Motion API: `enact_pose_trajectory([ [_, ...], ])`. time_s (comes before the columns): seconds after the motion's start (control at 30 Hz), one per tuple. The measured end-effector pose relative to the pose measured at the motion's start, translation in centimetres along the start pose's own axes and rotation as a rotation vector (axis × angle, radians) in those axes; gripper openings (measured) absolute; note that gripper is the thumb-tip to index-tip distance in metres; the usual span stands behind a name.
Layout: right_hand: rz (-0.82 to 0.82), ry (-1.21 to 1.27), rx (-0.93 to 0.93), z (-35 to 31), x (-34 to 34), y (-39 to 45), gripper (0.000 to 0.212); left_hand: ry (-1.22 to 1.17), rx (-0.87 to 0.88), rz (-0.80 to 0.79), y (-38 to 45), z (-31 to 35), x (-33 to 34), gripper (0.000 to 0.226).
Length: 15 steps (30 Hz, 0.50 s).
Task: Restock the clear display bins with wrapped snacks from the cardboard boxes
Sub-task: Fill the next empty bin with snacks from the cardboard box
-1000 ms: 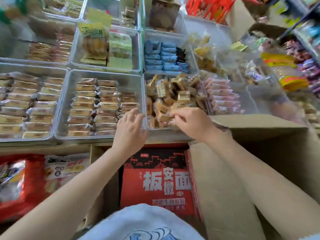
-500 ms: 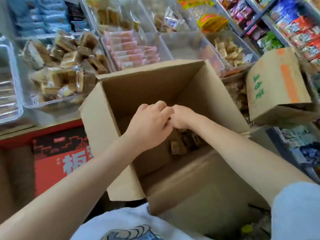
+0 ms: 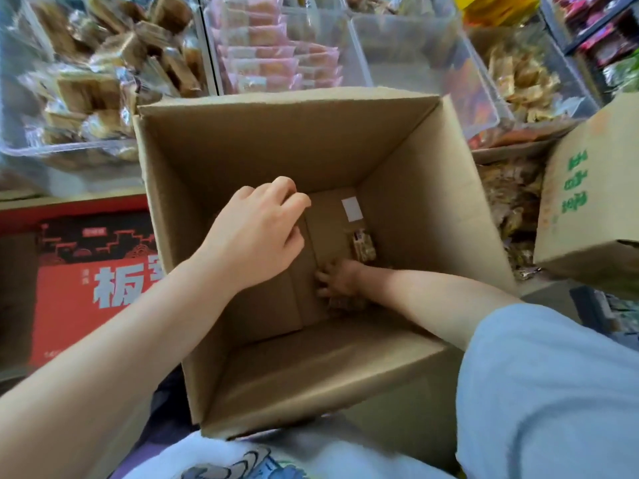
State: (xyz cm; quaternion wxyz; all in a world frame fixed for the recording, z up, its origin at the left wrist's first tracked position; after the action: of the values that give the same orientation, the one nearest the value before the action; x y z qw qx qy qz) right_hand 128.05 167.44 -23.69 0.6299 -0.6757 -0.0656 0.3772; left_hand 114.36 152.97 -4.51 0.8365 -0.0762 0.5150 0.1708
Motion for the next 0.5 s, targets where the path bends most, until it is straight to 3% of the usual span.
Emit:
enact_pose_trajectory([
  [0.13, 0.095, 0.206, 0.096, 2.0, -0.6, -0.1, 0.057, -0.010, -0.016, 0.032, 0.0, -0.4, 0.1, 0.033],
  [0.23, 0.246, 0.691, 0.314, 4.3, -2.8, -1.0, 0.065, -0.098, -0.052, 0.097, -0.2, -0.8, -0.4, 0.033],
  [0.37, 0.719, 1.380, 0.453, 6.3, -8.3, -4.5, 0.029, -0.297, -0.111, 0.274, -1.0, -0.1, -2.7, 0.035],
  [0.5, 1.115, 1.507, 0.494, 4.8, -15.7, -9.8, 0.035, -0.403, -0.182, 0.476, -2.9, -0.8, -6.5, 0.039],
])
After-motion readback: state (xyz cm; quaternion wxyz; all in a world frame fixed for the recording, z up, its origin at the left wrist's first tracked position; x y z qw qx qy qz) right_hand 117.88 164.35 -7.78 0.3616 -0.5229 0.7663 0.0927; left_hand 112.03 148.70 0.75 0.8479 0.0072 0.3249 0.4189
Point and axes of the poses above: each hand's wrist, its own y-axis towards the middle knuckle, its own x-axis out of the palm, z = x × y, the point moved 2 cm from there along y, towards the middle knuckle, and after that the axes turned 7 degrees about -y, right-handed, at the moved point
